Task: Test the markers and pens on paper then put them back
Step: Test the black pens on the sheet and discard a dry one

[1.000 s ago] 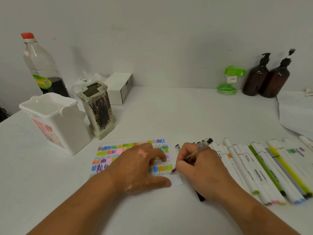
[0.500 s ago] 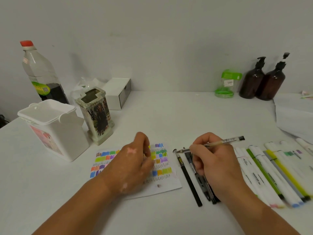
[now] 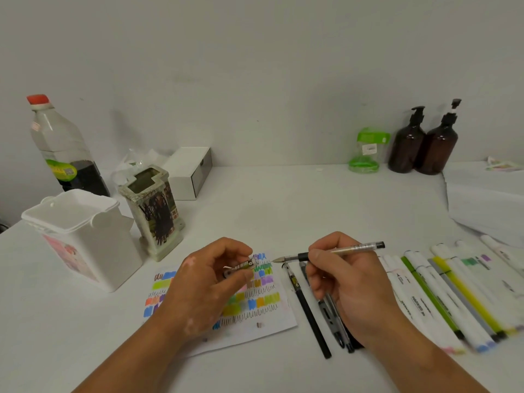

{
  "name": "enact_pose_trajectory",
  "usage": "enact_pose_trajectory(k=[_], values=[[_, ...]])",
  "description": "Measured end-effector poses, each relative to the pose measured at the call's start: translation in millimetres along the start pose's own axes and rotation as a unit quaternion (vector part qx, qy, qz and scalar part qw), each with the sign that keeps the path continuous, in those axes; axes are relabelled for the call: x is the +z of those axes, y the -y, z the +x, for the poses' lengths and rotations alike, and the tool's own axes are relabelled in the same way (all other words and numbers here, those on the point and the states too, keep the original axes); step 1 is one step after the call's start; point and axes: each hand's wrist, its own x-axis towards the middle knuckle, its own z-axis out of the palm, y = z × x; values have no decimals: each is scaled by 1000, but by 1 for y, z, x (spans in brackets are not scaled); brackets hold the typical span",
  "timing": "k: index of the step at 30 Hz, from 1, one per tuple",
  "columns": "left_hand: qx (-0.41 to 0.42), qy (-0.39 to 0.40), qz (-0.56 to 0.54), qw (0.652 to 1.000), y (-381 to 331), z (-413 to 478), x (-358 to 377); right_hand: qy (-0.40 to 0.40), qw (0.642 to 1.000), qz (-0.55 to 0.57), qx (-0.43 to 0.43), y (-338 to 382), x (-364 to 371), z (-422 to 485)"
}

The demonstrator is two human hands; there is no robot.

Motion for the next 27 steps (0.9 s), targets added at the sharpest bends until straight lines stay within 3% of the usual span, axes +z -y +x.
enact_pose_trajectory(k=[15, 27], values=[[25, 15, -55, 998, -1, -5, 8, 63, 997, -50, 18, -3, 6, -4], [79, -3, -51, 996, -9, -7, 9, 83, 994, -3, 64, 0, 7, -5]])
